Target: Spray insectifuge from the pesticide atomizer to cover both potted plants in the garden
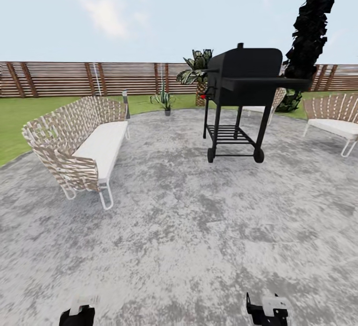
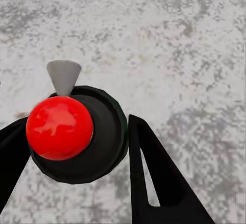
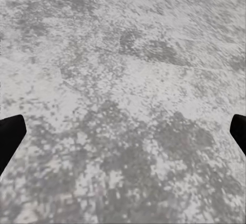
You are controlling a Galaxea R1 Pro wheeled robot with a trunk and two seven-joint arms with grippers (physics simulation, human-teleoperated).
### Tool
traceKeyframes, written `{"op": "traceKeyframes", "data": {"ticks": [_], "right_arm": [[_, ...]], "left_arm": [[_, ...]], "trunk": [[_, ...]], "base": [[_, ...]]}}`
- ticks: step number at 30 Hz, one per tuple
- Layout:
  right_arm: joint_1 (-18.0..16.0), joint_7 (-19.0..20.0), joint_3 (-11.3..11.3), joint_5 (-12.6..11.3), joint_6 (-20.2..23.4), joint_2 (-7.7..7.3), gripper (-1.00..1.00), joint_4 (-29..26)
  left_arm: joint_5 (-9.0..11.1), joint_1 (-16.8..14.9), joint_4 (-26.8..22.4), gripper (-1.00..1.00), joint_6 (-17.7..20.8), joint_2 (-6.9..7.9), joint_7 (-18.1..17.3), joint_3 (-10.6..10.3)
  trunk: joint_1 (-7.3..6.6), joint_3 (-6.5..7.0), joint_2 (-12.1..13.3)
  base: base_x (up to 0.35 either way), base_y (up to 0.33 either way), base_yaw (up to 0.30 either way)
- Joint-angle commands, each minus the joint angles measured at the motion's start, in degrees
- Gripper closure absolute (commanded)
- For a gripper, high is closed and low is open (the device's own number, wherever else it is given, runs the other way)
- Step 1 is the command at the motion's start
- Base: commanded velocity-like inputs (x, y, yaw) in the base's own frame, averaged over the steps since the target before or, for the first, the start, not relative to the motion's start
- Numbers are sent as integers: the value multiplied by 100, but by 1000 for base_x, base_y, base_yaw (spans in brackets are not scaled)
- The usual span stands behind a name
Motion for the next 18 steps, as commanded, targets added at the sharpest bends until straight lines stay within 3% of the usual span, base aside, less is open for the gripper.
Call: {"op": "traceKeyframes", "data": {"ticks": [1,14,18], "right_arm": [[-4,-39,-22,61,-12,0,-100,7],[-4,-39,-22,61,-12,0,-100,15],[-4,-39,-22,61,-12,0,-100,15]], "left_arm": [[26,-5,7,100,-13,-1,-51,44],[26,-5,7,100,-13,-1,-51,44],[26,-5,7,100,-13,-1,-51,44]], "trunk": [[2,-5,-2],[2,27,-2],[2,36,-2]], "base": [[338,0,185],[338,0,263],[338,0,111]]}}
